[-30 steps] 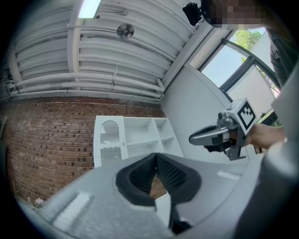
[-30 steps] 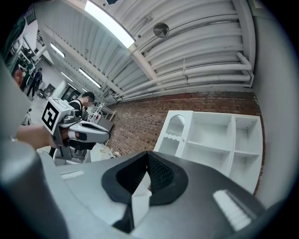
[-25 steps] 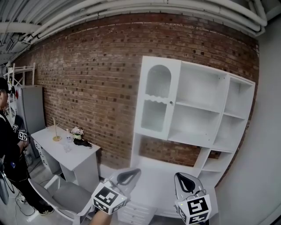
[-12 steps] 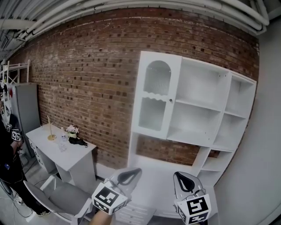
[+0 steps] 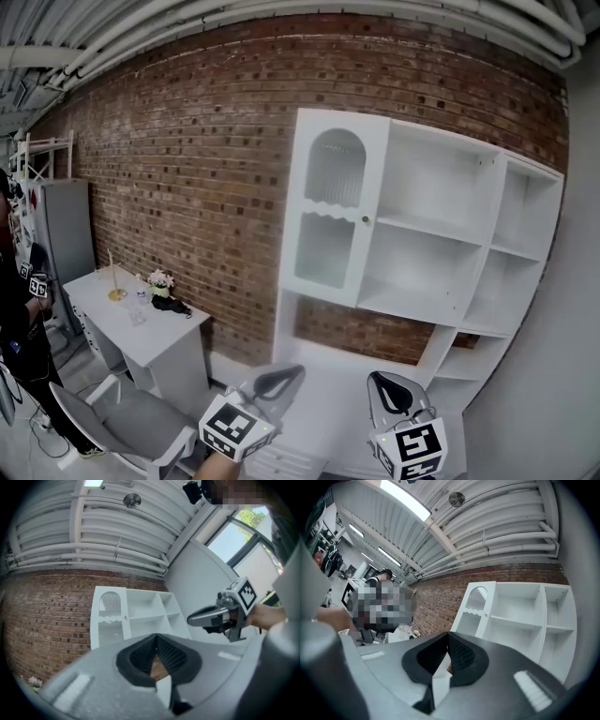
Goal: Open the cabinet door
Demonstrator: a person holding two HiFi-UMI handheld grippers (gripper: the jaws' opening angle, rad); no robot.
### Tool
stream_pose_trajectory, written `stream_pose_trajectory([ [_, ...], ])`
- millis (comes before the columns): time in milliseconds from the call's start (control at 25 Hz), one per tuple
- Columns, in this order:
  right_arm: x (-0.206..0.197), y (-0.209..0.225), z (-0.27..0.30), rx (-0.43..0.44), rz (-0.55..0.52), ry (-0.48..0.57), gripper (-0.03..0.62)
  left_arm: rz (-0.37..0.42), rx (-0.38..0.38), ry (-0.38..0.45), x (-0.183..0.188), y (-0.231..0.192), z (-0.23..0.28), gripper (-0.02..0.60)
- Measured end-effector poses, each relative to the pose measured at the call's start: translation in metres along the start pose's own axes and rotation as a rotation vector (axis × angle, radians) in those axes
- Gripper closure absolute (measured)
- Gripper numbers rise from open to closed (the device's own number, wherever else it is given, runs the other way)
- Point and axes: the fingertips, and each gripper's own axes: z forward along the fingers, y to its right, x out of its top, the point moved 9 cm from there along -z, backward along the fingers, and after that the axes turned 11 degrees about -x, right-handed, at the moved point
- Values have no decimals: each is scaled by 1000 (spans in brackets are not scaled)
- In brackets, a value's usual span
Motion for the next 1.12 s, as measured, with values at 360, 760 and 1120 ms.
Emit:
stream_pose_trajectory([
  [360,-28,47,26,62,10,23,589,3,59,-20,-10,2,48,580],
  [760,-49,84,38,132,14,57,589,17,125,-39,-17,16,82,580],
  [1120,-60,90,56,129,26,49,589,18,124,-39,-25,3,91,580],
])
